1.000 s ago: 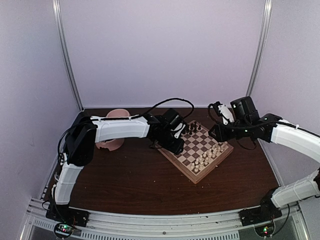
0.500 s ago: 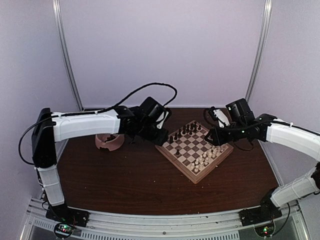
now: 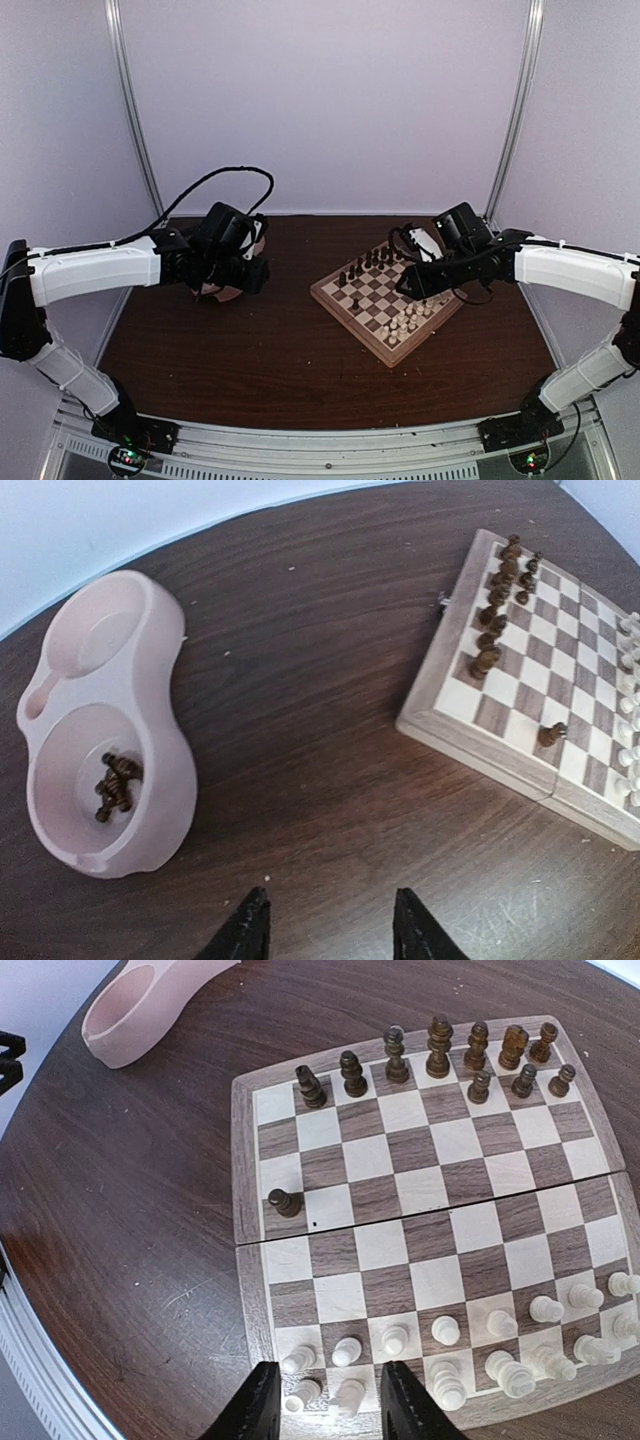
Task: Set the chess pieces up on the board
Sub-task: Pick up the pawn from the chessboard.
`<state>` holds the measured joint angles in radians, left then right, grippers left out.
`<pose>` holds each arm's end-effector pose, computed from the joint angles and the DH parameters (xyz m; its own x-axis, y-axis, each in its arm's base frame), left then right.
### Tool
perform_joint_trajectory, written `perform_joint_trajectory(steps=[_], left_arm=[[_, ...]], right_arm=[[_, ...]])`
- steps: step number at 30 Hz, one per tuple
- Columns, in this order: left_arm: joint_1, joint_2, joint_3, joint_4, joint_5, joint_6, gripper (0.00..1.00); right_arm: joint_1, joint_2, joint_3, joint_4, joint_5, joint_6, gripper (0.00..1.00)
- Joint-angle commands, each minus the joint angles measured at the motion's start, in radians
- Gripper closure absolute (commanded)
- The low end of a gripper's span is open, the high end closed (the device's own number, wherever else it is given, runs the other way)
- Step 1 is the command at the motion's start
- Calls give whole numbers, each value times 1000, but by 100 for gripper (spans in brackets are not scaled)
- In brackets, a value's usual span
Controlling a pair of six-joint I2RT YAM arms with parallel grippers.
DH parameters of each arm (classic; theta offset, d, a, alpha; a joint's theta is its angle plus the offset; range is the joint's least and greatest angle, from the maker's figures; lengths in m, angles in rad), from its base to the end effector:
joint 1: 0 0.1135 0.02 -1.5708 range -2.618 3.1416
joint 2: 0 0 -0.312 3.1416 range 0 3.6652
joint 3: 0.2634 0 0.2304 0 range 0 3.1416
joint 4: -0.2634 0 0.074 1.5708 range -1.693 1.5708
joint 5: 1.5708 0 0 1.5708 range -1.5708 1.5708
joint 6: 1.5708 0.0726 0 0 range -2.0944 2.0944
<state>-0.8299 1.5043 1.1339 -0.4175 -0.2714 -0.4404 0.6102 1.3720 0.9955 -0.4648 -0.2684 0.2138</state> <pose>0.2370 -0.2303 0.2982 -0.6814 0.1365 -0.7190 0.3236 0.9374 -0.1288 0.2211 0.1781 0.2860 -0.7450 -0.2713 -0.6094 -0.5518 0.7639 0.3346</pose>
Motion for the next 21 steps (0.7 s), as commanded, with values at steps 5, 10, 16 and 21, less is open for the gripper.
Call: perform_joint_trajectory(steps=[5, 10, 16, 21], left_arm=[[110, -155, -142, 70, 12, -4, 55], [186, -177, -181, 70, 50, -15, 53], [247, -179, -190, 65, 86, -14, 53], [272, -176, -196, 66, 87, -5, 53]], right_arm=[[67, 69, 71, 26, 53, 9, 63], [93, 162, 109, 24, 57, 25, 63], [135, 294, 192, 12, 64, 27, 64], [153, 398, 288, -32, 86, 17, 64]])
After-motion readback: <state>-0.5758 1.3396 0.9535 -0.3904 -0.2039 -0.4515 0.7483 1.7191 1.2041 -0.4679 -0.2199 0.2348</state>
